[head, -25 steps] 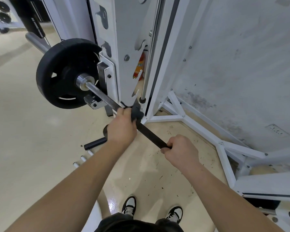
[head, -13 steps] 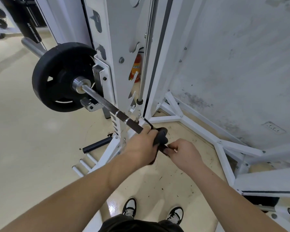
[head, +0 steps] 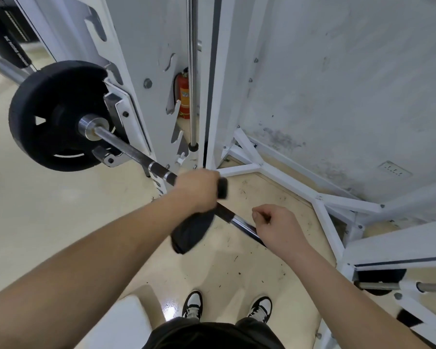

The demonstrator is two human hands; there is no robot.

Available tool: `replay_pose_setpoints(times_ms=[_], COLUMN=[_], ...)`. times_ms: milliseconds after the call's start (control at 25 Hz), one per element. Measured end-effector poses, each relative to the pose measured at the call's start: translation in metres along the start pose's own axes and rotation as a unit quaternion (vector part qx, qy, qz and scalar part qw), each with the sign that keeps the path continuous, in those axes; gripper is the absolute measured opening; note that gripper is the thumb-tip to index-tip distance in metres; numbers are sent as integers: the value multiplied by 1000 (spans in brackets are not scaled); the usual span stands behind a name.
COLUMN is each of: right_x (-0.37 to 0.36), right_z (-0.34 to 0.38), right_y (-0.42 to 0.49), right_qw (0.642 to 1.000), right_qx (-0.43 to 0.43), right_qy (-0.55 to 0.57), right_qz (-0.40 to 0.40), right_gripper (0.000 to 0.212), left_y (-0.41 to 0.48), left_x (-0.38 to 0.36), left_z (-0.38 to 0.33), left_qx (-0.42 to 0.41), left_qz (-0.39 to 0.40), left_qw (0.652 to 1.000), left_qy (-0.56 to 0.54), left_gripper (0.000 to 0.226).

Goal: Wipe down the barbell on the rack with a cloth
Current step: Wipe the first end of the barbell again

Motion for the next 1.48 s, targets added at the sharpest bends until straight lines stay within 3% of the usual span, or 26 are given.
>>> replay_pose_setpoints(times_ms=[120, 280, 360, 440, 520, 640, 720, 800, 840, 920, 960, 1000, 1040, 1160, 1320, 1480], right_x=[1, 0, -1, -2, -1, -4, -7, -8, -9, -12, -15, -18, -24, -39, -43, -42], right_z=[-6, -3, 2, 3, 3, 10, 17, 24, 27, 36, 42, 48, 51, 62, 66, 88], right_y=[-1, 2, 2, 1, 0, 7, 14, 22, 24, 27, 30, 31, 31, 31, 43, 48], right_qw=[1000, 1000, 1000, 1000, 1000, 1000, 999, 998, 997, 994, 992, 990, 988, 977, 973, 974], right_qx=[-1, -6, 1, -1, -2, 21, 39, 50, 56, 90, 108, 120, 130, 158, 134, 153], right_qy=[8, 9, 1, 10, 17, 4, -6, 7, 10, -1, -7, -13, -24, -97, -129, -129], right_qz=[-2, -6, -5, -7, -9, -1, 18, 40, 49, 62, 64, 69, 80, 107, 138, 110], right_gripper=[23, 23, 26, 24, 22, 20, 18, 23, 26, 22, 19, 19, 21, 25, 19, 16], left_y=[5, -18, -13, -5, -16, -63, -95, -112, -120, -142, -148, -146, -140, -110, -103, -86], left_x=[11, -37, -28, -7, 4, -19, -47, -63, -73, -99, -106, -107, -105, -112, -132, -102], left_z=[20, -51, -43, -9, 12, -14, -35, -12, 11, 49, 58, 61, 56, 11, -1, 62], left_qx=[77, -55, -59, 1, 55, -9, -55, 48, 141, 302, 346, 367, 376, 332, 306, 346], left_qz=[-33, 50, 52, 4, -92, -206, -220, -233, -239, -276, -305, -320, -314, -238, -164, -216], left_qw=[996, 996, 996, 1000, 994, 970, 952, 906, 845, 640, 553, 516, 515, 562, 510, 500], left_qy=[20, -46, -50, -17, -30, -126, -208, -351, -458, -651, -694, -705, -703, -719, -787, -764], left_gripper=[24, 17, 19, 16, 12, 26, 28, 18, 13, 12, 14, 15, 15, 16, 19, 10])
Point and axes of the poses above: each hand's wrist, its own y-axis towards the middle knuckle, its own x-axis out of the back of the hand, z = x × y, the point moved 10 cm from there along y, towards the middle knuckle, and after that the axes turned 8 degrees about -y, right-handed, at the moved point
